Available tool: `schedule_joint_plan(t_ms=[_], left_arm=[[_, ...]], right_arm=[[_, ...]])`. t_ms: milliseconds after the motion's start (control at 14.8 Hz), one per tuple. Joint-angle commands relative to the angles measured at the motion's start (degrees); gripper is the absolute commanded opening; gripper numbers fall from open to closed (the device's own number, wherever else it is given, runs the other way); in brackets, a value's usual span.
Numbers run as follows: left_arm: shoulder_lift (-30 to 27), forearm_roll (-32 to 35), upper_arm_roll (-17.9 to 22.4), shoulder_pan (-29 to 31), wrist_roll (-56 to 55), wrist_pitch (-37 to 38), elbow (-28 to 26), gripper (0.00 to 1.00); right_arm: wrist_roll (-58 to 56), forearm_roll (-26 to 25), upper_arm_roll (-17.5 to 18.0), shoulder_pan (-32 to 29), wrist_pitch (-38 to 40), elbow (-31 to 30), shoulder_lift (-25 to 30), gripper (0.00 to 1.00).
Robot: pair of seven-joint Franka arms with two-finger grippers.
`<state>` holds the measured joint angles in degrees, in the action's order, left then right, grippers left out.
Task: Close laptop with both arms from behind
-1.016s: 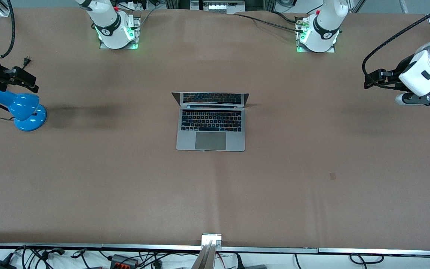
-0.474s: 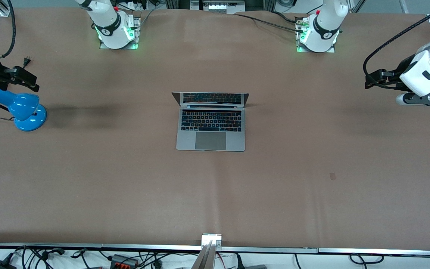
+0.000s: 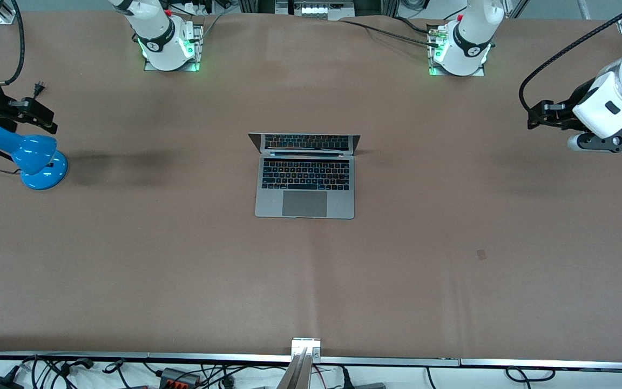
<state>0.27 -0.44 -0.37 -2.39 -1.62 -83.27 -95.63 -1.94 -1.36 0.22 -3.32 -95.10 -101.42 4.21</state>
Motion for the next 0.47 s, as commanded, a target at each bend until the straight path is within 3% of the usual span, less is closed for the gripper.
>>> schedule_joint_plan(t_ms=[0,68,406], left_arm=[[0.5,0.0,-0.2,0.2,1.7,1.4,1.7,0.20],[0.5,0.0,-0.2,0.2,2.6,1.7,1.8,0.17],[0.6,-0.6,-0.1,0.5,4.2,2.0,1.8,0.03]], right_arm=[[0.7,0.1,0.4,0.6,1.3,-0.5,0.7,0.12],[0.7,0.2,0.4,0.7,1.3,-0.5,0.6,0.00],[0.8,0.2,0.4,1.7,2.5,-0.2,0.0,0.00]])
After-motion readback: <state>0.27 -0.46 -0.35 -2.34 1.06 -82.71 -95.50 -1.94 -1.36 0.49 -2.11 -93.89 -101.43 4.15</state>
